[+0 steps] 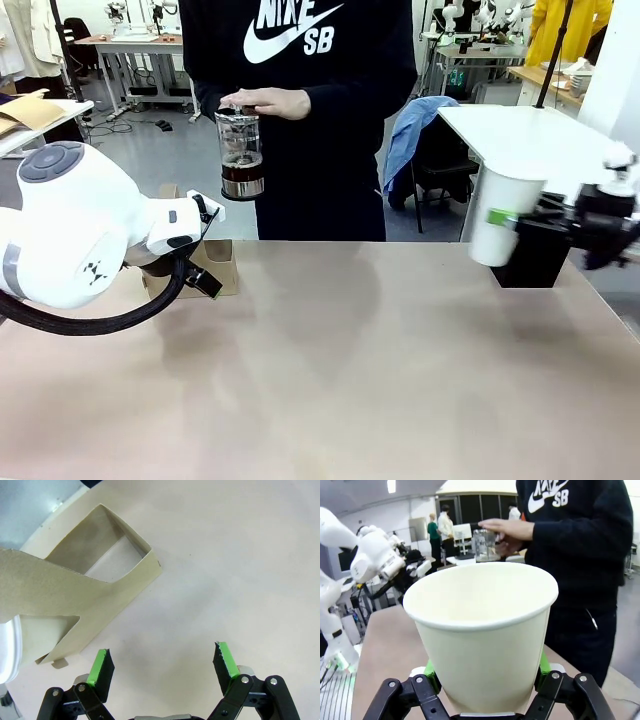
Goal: Pour a drink into a cup and package it in a carrier.
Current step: Pick up the 600 ml Paper Cup and place it in the middle top area of the table, then when a person places the Paper Cup Lid on the 600 ml Paper Cup , lift the 600 ml Paper Cup.
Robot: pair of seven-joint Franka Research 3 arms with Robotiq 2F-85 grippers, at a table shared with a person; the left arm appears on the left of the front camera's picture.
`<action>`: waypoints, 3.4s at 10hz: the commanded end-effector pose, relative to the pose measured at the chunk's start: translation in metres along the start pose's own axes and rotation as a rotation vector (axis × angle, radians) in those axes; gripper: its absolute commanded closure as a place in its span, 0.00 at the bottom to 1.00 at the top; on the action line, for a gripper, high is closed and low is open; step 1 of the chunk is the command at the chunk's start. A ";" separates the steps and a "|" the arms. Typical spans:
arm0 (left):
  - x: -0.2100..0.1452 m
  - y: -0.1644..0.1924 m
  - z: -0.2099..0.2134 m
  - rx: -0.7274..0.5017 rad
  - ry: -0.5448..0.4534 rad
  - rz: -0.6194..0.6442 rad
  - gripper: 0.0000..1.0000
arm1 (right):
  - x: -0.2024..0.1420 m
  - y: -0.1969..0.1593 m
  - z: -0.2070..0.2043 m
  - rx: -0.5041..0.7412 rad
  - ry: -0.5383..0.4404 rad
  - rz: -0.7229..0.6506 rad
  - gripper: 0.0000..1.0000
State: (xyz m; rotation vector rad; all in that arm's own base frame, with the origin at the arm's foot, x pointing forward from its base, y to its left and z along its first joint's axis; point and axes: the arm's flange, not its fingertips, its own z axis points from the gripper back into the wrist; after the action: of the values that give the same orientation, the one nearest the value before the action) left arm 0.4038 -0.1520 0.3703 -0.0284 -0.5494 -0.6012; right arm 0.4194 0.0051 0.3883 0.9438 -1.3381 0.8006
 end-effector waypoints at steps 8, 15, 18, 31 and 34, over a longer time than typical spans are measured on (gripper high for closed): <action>0.000 0.000 0.000 0.000 -0.001 0.001 0.00 | -0.090 -0.048 -0.168 -0.155 -0.035 0.007 0.19; 0.000 0.000 0.000 0.000 -0.001 0.001 0.00 | -0.102 -0.052 -0.166 -0.124 -0.016 -0.006 0.19; 0.000 0.000 0.000 0.000 -0.001 0.001 0.00 | -0.102 -0.052 -0.166 -0.124 -0.016 -0.006 0.19; 0.000 0.000 0.000 0.000 -0.001 0.001 0.00 | -0.102 -0.052 -0.166 -0.124 -0.016 -0.006 0.19; 0.000 0.000 0.000 0.000 -0.001 0.001 0.00 | -0.102 -0.052 -0.166 -0.124 -0.016 -0.006 0.19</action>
State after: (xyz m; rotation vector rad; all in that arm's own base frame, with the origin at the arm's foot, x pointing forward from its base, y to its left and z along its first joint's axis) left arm 0.4038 -0.1519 0.3703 -0.0282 -0.5495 -0.6010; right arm 0.5305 0.1375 0.2795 0.8472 -1.3817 0.7139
